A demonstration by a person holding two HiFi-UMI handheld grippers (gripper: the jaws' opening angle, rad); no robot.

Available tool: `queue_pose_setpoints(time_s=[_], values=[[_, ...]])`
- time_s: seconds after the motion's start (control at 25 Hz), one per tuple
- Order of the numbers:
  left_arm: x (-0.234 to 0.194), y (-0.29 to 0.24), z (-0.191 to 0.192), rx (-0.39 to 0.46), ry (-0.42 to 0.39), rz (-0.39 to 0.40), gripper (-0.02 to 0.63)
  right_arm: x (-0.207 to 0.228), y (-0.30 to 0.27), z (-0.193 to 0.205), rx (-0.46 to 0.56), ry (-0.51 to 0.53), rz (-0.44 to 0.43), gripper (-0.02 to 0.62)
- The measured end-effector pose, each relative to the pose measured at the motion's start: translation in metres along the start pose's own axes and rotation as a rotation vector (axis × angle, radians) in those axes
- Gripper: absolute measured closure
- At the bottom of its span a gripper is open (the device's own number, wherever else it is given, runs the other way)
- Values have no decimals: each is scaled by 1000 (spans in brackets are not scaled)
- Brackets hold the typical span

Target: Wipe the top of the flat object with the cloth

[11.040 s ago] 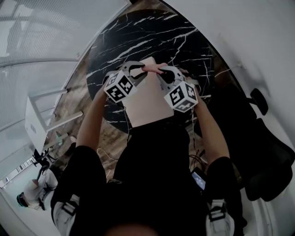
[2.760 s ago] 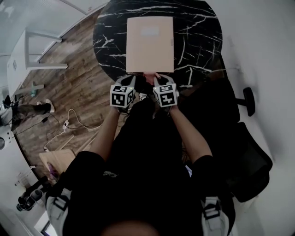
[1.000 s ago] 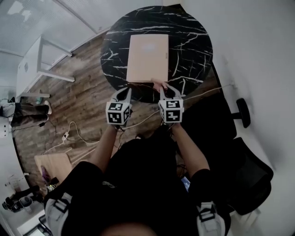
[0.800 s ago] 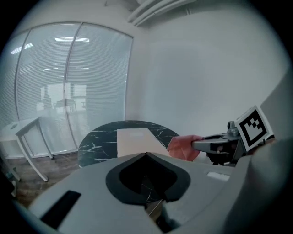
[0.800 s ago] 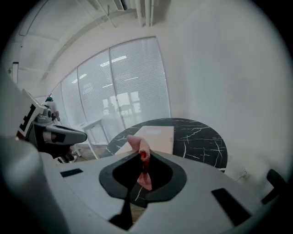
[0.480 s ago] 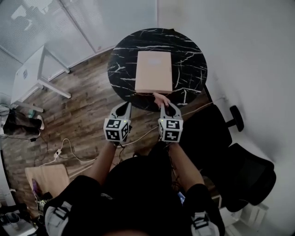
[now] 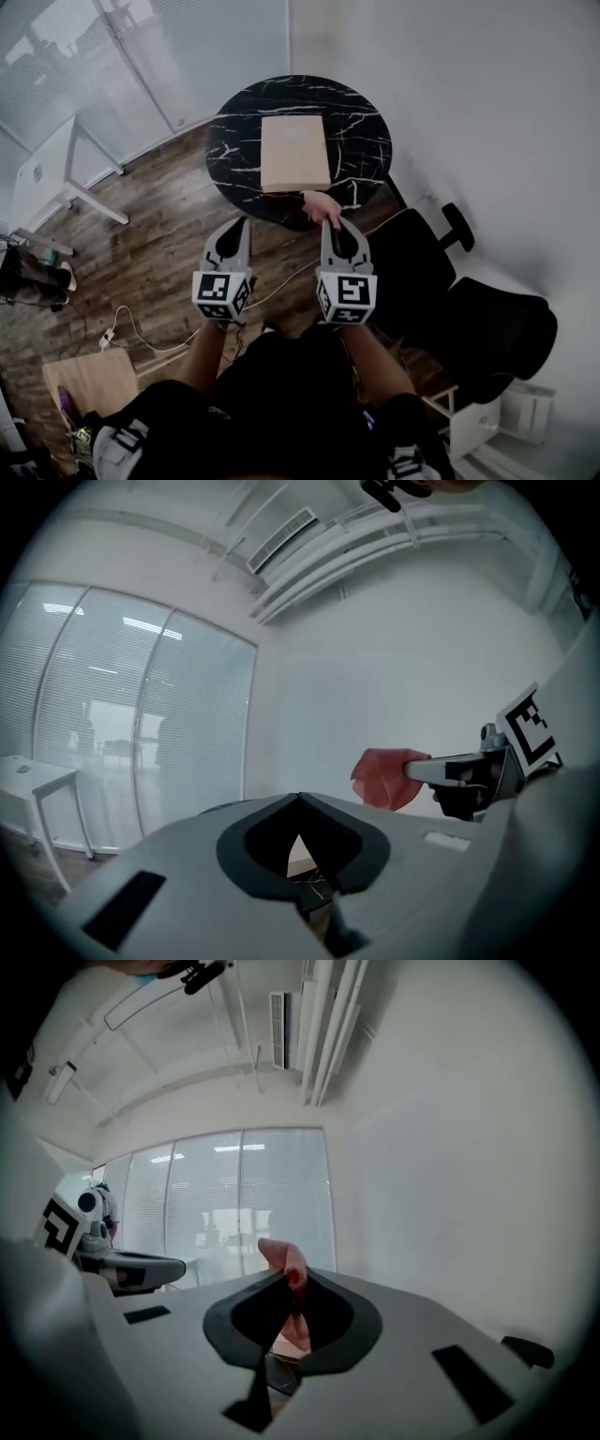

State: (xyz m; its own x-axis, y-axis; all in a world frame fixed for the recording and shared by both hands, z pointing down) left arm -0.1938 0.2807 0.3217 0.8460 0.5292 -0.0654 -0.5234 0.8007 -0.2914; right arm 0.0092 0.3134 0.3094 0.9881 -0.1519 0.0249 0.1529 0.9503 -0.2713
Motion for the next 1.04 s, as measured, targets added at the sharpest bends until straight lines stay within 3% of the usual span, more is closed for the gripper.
queue_pose_setpoints(time_s=[0.56, 1.04], values=[[79, 22, -28, 63, 2, -31, 607, 35, 74, -41, 110, 50, -41, 583], [88, 18, -28, 50, 9, -30, 607, 45, 80, -43, 101, 39, -40, 583]])
Point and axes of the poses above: the fingertips, and each gripper's own axes: y backward along the fingers, x to its right, z out of its underside, the point moved 5 cm from there along y, backward along the fingers, and after that the axes turned 11 degrees about -x, right-handed, at the moved point
